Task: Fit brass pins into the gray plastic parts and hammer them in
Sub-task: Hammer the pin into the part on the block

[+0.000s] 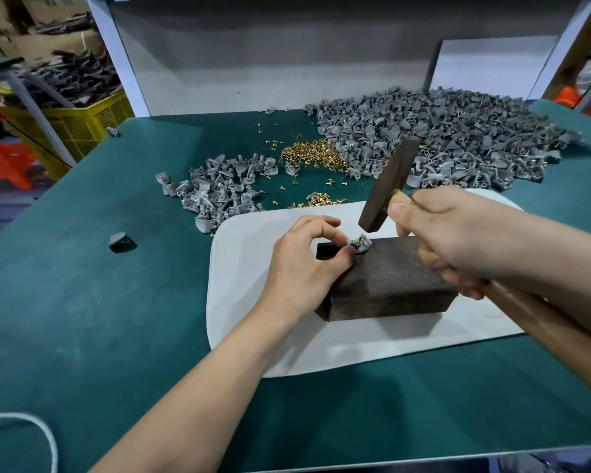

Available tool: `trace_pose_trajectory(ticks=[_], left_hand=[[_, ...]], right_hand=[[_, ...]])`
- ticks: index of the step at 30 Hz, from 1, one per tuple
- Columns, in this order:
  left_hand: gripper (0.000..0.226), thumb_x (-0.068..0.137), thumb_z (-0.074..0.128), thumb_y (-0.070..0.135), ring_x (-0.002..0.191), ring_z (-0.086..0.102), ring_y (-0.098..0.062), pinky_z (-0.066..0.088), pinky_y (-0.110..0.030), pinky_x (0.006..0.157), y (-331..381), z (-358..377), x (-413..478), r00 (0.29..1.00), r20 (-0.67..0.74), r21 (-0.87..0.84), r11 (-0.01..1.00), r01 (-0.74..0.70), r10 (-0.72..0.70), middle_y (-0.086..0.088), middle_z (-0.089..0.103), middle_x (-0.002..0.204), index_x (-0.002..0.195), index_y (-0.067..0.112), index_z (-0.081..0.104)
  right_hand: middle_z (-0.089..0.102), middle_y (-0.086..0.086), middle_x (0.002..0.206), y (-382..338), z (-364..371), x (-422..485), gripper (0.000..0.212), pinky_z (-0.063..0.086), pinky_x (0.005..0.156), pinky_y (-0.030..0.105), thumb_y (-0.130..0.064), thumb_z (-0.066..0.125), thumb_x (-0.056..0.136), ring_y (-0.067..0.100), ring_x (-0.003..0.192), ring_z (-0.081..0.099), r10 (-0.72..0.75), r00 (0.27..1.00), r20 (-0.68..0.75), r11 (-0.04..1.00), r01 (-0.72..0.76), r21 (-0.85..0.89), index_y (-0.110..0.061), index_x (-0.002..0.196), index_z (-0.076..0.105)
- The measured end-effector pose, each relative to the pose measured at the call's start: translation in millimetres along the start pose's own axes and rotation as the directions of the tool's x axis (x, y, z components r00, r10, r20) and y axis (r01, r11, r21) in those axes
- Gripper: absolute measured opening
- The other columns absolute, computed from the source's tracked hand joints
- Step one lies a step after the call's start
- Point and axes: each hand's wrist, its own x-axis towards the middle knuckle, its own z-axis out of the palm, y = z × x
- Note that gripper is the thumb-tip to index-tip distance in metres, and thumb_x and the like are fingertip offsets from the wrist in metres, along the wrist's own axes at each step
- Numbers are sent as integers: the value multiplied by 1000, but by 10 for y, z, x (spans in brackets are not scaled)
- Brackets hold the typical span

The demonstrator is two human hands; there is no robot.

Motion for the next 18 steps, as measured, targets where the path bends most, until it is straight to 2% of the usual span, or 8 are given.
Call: trace_pose_trajectory(ticks=[3,8,14,16,18], left_hand=[[11,78,72,7,99,56,1,36,-8,89,2,1,-6,1000,-2,-6,1000,4,-4,5,64,106,75,15,66],[13,78,72,5,98,57,-1,37,-9,89,7,7,-6,1000,-7,-26,1000,15,-15,5,64,104,74,16,65],[16,78,73,5,97,58,-2,38,-11,90,9,-3,-19,999,-12,-13,999,-31,31,3,65,103,73,18,65],[17,78,74,6,96,58,-1,38,-9,88,11,1,-9,999,-22,7,999,-37,37,5,65,102,72,20,64],[17,78,74,6,96,59,-3,39,-10,89,17,1,-16,1000,-15,-11,1000,-22,22,4,65,102,72,19,65]], right_hand=[[29,-8,31,6,3,-12,32,27,29,18,-36,33,101,13,24,25,20,999,25,999,-21,49,-9,86,40],[28,-7,35,-14,-27,-64,33,26,28,17,-38,32,101,11,25,23,4,1000,-2,992,-4,124,-12,82,40],[28,-8,28,9,52,6,34,27,29,17,-38,32,101,12,23,25,12,1000,-11,998,-11,56,-11,81,39],[31,-6,32,28,58,27,37,29,30,21,-40,33,100,15,24,29,-35,998,-58,999,36,24,-10,79,40],[36,1,38,29,90,36,39,31,33,26,-40,33,100,19,27,33,-4,999,-54,999,2,-50,-9,78,40]])
